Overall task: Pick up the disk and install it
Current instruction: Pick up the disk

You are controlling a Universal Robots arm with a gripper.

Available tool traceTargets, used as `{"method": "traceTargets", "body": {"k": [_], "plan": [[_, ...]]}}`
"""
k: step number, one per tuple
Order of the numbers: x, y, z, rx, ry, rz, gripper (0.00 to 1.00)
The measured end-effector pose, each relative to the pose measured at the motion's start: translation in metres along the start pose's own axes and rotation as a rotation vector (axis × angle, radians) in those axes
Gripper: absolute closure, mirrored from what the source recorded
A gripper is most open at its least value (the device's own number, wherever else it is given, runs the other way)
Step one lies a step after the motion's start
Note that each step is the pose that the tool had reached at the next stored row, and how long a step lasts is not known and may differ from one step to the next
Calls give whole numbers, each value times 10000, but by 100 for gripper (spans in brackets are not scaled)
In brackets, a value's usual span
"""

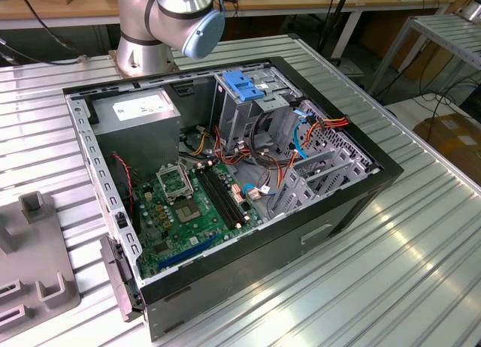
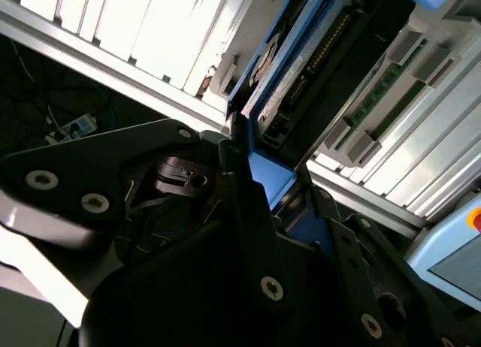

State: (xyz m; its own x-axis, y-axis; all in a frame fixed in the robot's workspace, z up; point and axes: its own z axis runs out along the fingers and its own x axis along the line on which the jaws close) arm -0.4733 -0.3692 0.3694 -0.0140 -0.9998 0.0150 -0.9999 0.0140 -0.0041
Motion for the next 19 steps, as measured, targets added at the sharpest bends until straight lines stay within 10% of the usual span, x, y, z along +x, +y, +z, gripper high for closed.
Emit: {"method": "traceTargets", "body": {"k": [19], "plan": [[2, 0, -112, 0, 0, 0, 63]]}}
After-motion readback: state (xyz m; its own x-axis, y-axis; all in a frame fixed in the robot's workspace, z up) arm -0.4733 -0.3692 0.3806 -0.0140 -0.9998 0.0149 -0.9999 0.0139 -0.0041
